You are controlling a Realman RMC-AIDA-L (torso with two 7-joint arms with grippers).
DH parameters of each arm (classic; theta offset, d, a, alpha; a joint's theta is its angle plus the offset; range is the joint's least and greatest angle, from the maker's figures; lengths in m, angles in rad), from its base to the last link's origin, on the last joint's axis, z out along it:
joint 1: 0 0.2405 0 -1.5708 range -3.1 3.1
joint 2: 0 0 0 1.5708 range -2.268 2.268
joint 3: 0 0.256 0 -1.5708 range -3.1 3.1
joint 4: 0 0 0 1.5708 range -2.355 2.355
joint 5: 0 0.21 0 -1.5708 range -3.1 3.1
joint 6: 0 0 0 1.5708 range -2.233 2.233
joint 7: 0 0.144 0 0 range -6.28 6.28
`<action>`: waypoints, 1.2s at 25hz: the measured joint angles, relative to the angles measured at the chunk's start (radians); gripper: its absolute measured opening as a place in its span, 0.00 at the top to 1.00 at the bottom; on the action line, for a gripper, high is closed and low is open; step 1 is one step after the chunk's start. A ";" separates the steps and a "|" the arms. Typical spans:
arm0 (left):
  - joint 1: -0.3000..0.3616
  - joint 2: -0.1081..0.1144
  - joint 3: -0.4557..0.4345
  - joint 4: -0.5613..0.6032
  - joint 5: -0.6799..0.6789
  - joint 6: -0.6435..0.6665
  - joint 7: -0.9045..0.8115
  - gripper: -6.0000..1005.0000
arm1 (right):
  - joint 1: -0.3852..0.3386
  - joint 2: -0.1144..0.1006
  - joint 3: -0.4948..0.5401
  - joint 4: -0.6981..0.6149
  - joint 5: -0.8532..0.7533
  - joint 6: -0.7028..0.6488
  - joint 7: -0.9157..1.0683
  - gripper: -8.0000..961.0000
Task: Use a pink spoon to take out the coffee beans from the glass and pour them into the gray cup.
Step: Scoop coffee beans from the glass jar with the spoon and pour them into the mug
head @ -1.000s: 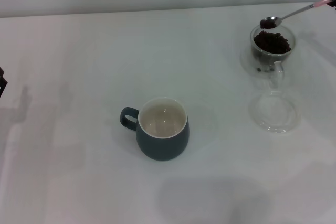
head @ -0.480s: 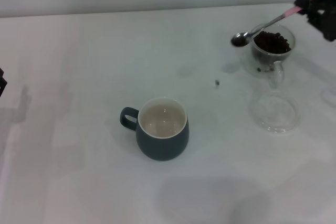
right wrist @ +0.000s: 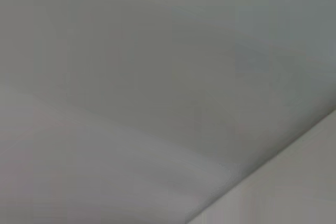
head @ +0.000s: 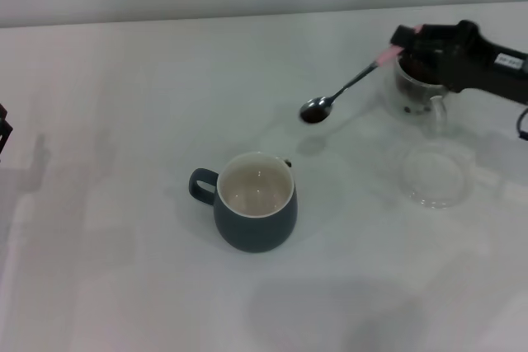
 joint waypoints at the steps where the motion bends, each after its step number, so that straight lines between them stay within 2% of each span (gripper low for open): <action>1: 0.000 0.000 0.000 0.000 0.000 0.000 0.000 0.20 | 0.001 0.006 -0.008 -0.006 0.000 0.012 0.000 0.84; 4: 0.001 -0.001 0.000 0.000 0.000 0.000 0.000 0.20 | 0.001 0.019 -0.028 -0.023 0.000 0.032 0.000 0.84; 11: 0.003 -0.002 0.000 0.000 0.000 0.000 0.000 0.20 | 0.009 0.036 -0.112 -0.018 0.009 0.016 -0.018 0.84; 19: 0.003 -0.002 0.000 -0.001 0.000 0.000 -0.001 0.20 | 0.039 0.039 -0.317 0.017 0.152 -0.064 -0.126 0.84; 30: 0.009 -0.003 0.000 -0.001 0.001 0.000 -0.006 0.20 | 0.030 0.036 -0.340 0.023 0.222 -0.027 -0.396 0.84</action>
